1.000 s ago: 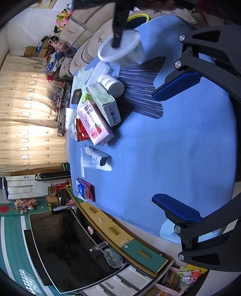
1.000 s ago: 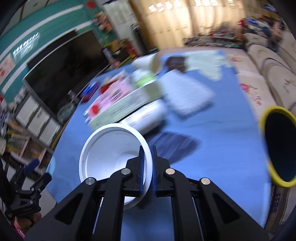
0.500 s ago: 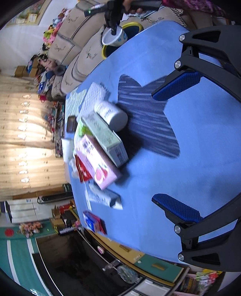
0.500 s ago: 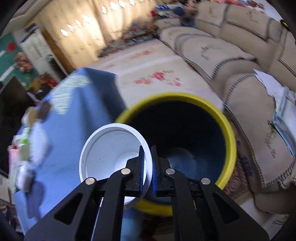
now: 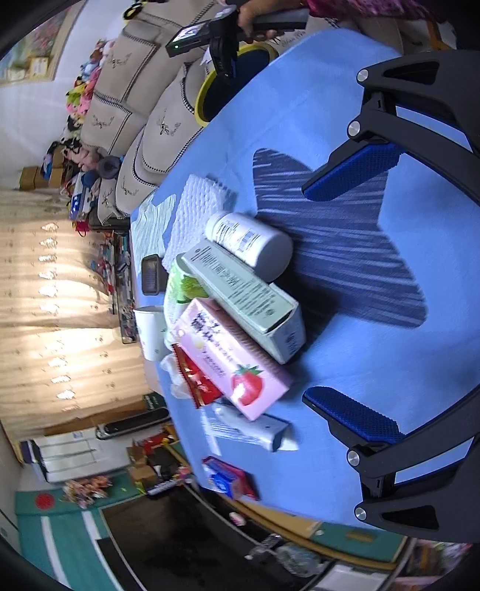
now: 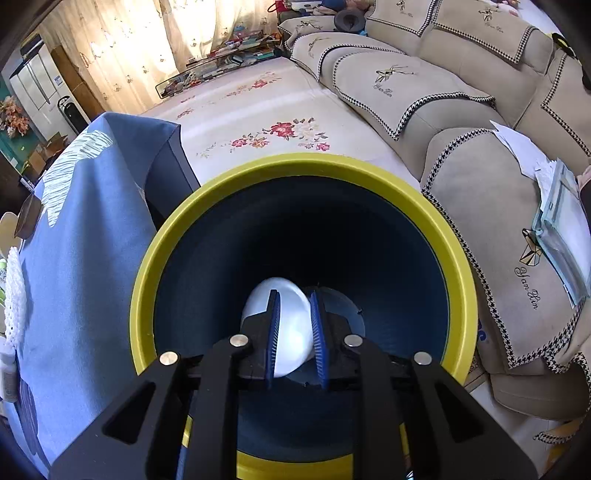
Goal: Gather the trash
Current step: 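Carry the bowl over the yellow-rimmed bin and open the right tool, then grasp the green-and-white box with the left tool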
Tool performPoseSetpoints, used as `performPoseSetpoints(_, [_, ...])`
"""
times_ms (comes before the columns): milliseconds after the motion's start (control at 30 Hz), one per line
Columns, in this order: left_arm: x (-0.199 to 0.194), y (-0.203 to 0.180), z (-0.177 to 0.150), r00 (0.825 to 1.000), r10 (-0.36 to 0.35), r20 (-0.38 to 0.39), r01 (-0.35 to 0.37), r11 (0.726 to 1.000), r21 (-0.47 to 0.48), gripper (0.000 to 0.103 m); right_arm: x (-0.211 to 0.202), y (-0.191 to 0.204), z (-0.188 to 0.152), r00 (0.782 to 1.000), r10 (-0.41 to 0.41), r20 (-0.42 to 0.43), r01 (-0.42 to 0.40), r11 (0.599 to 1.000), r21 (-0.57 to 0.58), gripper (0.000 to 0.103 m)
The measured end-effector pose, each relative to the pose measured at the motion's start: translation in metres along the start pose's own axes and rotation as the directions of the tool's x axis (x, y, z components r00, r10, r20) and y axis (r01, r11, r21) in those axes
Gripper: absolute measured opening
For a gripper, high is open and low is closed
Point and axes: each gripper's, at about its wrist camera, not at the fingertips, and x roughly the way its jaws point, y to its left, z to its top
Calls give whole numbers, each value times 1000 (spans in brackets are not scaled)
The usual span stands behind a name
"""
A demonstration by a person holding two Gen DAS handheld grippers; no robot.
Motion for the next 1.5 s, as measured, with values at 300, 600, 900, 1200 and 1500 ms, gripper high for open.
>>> performPoseSetpoints(300, [18,5,13,996,-47,73,36,989,141,99,-4,13,4,1000,21,2,-21,1000,-13,18])
performPoseSetpoints(600, [52,7,14,998,-48,48,34,965,261,67,-9,29,10,999,40,11,-39,999,-33,18])
performPoseSetpoints(900, [69,3,18,998,-25,50,6,941,339,42,-13,31,10,998,59,15,-58,998,-38,18])
performPoseSetpoints(1200, [38,7,25,996,-74,48,56,954,296,29,-46,22,3,992,111,68,-109,993,-36,18])
performPoseSetpoints(1500, [-30,-10,34,990,-107,88,81,964,254,29,-94,6,-15,975,179,134,-173,983,-57,18])
